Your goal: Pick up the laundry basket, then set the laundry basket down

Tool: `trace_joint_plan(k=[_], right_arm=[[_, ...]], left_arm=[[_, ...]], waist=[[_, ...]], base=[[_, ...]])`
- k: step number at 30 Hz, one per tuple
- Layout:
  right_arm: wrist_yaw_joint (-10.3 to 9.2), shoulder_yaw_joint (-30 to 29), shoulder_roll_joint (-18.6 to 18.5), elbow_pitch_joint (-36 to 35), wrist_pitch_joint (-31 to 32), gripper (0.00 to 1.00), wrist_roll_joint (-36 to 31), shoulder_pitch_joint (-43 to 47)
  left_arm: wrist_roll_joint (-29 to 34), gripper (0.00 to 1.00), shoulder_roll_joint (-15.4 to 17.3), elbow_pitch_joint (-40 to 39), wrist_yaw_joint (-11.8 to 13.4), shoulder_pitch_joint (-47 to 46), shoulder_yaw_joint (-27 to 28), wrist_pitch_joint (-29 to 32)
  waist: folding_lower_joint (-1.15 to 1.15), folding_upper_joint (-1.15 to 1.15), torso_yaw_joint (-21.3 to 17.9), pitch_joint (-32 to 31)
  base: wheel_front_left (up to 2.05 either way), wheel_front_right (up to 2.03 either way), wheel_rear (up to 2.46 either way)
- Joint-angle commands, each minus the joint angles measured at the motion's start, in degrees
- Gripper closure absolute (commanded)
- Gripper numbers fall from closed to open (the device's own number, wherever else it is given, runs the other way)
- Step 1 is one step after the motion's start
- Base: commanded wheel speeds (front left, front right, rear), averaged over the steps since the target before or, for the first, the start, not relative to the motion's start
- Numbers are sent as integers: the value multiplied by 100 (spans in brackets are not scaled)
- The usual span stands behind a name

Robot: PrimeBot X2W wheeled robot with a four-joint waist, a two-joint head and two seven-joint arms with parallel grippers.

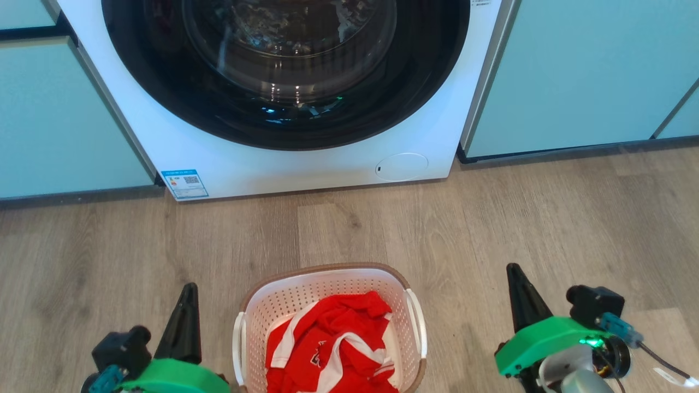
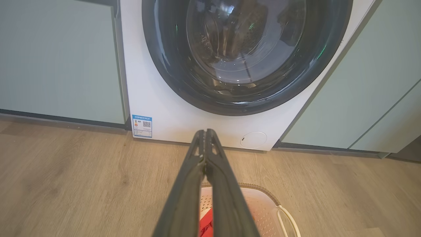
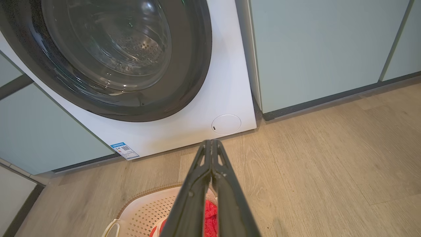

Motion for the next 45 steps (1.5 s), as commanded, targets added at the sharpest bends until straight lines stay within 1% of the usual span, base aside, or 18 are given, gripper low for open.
trace_joint_plan(k=[1, 45], right_arm=[[4, -65, -48, -186, 33, 100, 157, -206], [18, -598, -123, -182, 639, 100, 2756, -332]], left_arm=[[-167, 100, 50, -140, -31, -214, 44, 17], [-3133, 100, 141, 245, -176, -728, 311, 632]], waist=[[0, 0, 5, -2], [0, 0, 166, -59]], base=[[0, 0, 0], [0, 0, 0]])
